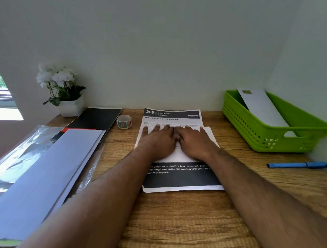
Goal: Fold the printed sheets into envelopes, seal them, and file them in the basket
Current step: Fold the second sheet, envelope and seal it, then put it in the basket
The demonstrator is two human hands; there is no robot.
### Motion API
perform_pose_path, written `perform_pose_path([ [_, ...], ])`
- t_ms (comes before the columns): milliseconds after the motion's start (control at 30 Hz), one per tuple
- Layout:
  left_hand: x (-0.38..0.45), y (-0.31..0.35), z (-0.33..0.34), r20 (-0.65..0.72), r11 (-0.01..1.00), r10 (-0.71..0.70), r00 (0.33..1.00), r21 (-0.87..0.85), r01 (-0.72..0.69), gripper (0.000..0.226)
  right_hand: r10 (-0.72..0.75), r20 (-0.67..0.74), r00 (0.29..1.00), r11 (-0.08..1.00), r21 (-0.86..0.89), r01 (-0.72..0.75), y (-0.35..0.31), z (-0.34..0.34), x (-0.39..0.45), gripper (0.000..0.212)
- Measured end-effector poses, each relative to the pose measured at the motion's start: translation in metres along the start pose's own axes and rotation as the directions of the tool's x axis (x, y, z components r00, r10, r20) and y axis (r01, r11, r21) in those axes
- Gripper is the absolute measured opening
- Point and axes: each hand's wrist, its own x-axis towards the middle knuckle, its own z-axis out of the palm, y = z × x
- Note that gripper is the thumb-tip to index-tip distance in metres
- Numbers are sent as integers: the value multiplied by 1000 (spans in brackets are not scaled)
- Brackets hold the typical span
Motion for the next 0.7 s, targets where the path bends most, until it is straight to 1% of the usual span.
perform_pose_path([
  [100, 0, -1, 2, 16, 1000, -18, 1000, -6, 18, 56, 40, 26, 999, 999, 2, -40, 3, 2, 1, 39],
  [200, 1, -2, 1, 33, 998, -56, 998, 10, 55, 55, 101, 38, 994, 995, 19, -102, 4, 2, 2, 44],
  [333, 0, -2, -3, 55, 995, -93, 994, 25, 92, 56, 238, -24, 971, 969, -54, -239, 21, -9, -4, 46],
  [400, -3, -9, -7, 55, 991, -131, 990, 40, 129, 56, 299, -26, 954, 953, -49, -300, 32, -15, -8, 46],
  [567, -15, -27, -16, 49, 963, -231, 972, 151, 221, 57, 310, -18, 951, 948, -70, -310, 35, -15, -9, 47],
  [633, -16, -27, -17, 19, 965, -186, 982, 192, 179, 56, 295, -26, 955, 952, -81, -296, 38, -14, -9, 46],
  [700, -16, -25, -17, -3, 980, -101, 995, 174, 100, 54, 260, -3, 965, 962, -85, -260, 42, -14, -10, 45],
])
